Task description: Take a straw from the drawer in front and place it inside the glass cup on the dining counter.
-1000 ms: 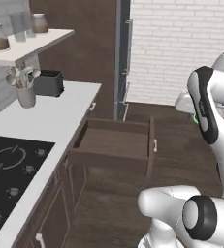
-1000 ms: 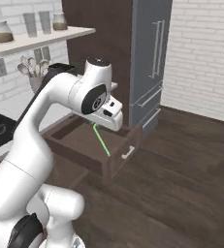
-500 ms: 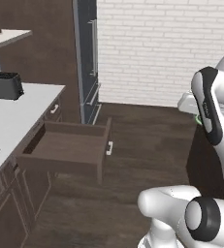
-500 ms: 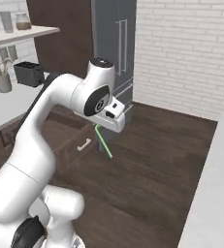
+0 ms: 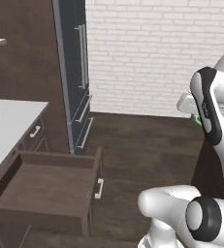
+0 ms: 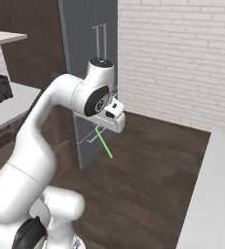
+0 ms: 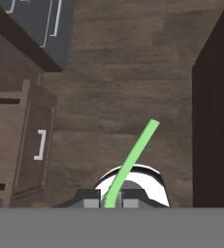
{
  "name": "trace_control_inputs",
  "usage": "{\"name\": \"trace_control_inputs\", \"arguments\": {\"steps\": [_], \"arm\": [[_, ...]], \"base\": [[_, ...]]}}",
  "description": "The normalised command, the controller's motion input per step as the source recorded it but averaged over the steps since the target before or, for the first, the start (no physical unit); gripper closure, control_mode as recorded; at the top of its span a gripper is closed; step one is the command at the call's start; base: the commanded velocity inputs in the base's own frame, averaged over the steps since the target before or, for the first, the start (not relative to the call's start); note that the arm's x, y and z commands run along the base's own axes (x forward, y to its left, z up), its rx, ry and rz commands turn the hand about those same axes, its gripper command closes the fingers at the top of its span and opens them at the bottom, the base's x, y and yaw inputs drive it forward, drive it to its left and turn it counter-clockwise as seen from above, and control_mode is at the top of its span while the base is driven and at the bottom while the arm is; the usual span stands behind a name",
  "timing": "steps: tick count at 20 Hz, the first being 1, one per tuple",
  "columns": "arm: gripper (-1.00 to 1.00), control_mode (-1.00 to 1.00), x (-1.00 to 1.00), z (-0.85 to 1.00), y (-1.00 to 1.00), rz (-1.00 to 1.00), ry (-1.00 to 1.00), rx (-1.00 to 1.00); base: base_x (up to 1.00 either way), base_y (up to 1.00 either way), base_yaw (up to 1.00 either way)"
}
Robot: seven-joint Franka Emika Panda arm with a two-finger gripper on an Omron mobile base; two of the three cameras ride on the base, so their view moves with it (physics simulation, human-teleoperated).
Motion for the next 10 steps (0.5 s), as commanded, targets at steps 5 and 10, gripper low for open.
{"name": "trace_control_inputs", "arguments": {"steps": [5, 10], "arm": [[1.0, 1.0, 0.0, 0.0, 0.0, 0.0, 0.0, 0.0], [1.0, 1.0, 0.0, 0.0, 0.0, 0.0, 0.0, 0.0]], "base": [[1.0, -0.24, -0.06], [1.0, -0.17, -0.07]]}}
